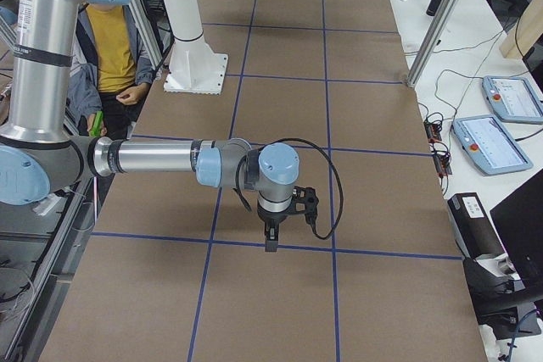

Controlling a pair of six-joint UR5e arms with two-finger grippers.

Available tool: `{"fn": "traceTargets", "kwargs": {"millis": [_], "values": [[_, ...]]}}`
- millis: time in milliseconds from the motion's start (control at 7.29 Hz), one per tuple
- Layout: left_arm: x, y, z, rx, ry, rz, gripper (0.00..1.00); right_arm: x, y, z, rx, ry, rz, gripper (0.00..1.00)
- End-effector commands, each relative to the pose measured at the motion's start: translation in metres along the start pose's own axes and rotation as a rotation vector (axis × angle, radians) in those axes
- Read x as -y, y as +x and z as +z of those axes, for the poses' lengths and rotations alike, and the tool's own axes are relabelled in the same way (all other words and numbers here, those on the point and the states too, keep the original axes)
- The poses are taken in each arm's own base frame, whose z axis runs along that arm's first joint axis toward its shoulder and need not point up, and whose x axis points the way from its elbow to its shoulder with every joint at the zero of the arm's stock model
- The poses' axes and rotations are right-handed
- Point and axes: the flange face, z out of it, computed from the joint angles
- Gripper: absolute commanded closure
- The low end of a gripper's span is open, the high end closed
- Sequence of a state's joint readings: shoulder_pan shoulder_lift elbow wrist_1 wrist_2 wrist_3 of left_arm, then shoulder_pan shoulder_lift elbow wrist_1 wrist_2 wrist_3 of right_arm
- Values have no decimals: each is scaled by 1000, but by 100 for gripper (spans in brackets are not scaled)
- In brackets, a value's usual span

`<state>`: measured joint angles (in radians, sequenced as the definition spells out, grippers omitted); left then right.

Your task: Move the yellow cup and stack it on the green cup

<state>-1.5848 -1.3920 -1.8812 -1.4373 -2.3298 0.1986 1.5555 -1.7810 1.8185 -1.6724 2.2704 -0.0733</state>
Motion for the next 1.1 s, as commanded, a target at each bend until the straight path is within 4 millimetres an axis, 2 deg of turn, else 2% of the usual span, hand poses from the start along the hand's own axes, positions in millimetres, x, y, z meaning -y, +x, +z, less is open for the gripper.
{"fn": "traceTargets", "kwargs": {"millis": [0,275,549,686,961], "values": [[0,-1,1,1,-2,-4,0,-2,5,5,1,-10,10,0],[1,-5,5,0,-8,-9,0,-2,6,6,1,-12,12,0],[4,-32,32,2,2,0,0,-2,5,6,1,-11,11,0],[5,-38,39,6,25,5,0,-2,5,6,2,-11,11,0],[7,-35,34,5,33,-35,0,-2,5,6,2,-11,11,0]]}}
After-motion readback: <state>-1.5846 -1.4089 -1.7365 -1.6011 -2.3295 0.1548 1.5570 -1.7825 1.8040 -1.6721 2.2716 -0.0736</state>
